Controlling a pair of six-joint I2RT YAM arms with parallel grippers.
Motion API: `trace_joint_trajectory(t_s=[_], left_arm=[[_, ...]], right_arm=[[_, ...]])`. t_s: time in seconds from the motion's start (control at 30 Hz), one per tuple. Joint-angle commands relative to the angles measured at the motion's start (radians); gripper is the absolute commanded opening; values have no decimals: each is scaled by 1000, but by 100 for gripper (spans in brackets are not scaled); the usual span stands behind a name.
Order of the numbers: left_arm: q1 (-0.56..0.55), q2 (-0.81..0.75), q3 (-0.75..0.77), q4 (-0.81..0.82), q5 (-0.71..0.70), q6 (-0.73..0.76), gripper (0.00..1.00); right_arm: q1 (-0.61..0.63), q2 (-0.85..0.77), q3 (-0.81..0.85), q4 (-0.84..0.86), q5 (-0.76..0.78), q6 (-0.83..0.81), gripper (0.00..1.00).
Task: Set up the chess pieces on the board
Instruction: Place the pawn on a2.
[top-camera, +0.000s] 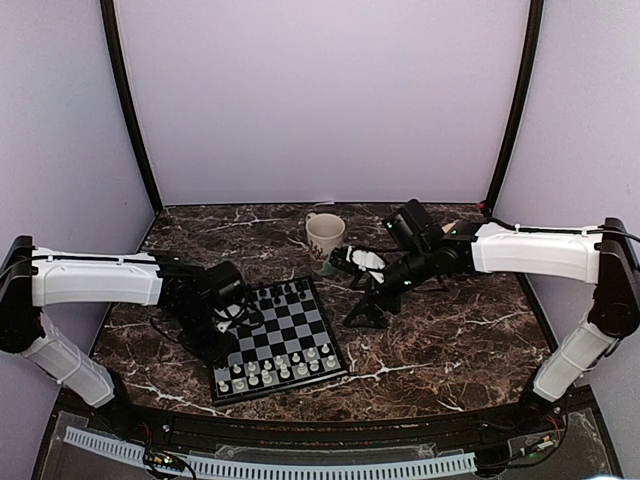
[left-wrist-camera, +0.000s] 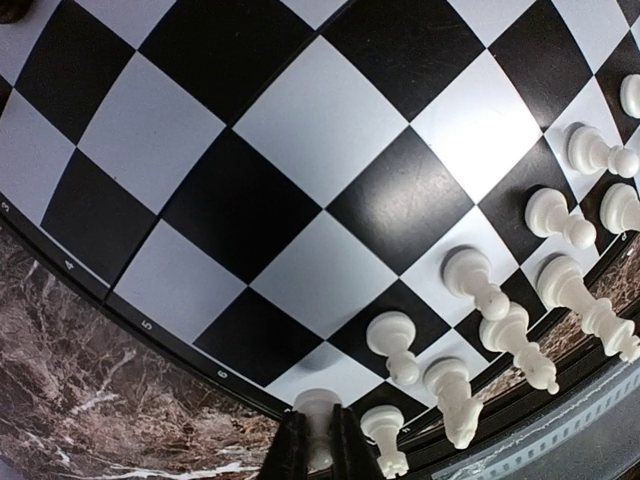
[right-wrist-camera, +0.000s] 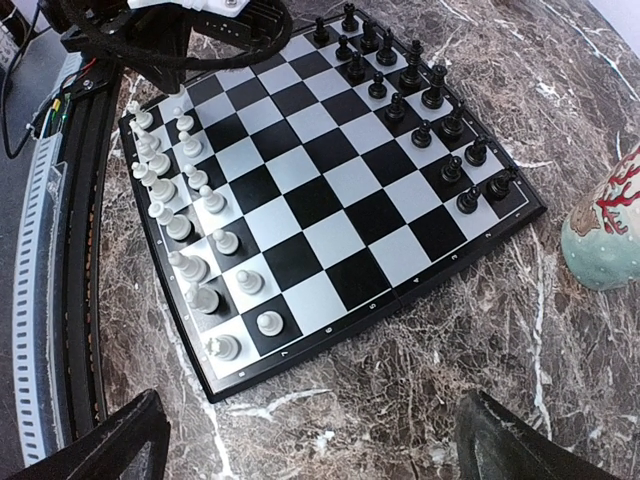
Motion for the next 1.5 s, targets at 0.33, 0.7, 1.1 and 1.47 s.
trace_joint_trajectory(t_s=[0.33, 0.7, 1.1, 1.47], left_arm=[[-21, 35, -35, -1, 21, -17, 2], [-27, 57, -39, 14, 30, -12, 11], [-27, 33, 4, -38, -20, 5, 22], [9, -16, 211, -71, -149, 184, 25]], right_arm=[[9, 8, -10, 21, 25, -21, 100], [10, 9, -7, 14, 32, -23, 100], [11, 9, 2, 5, 63, -22, 100], [-83, -122, 46, -23, 154, 0, 100]])
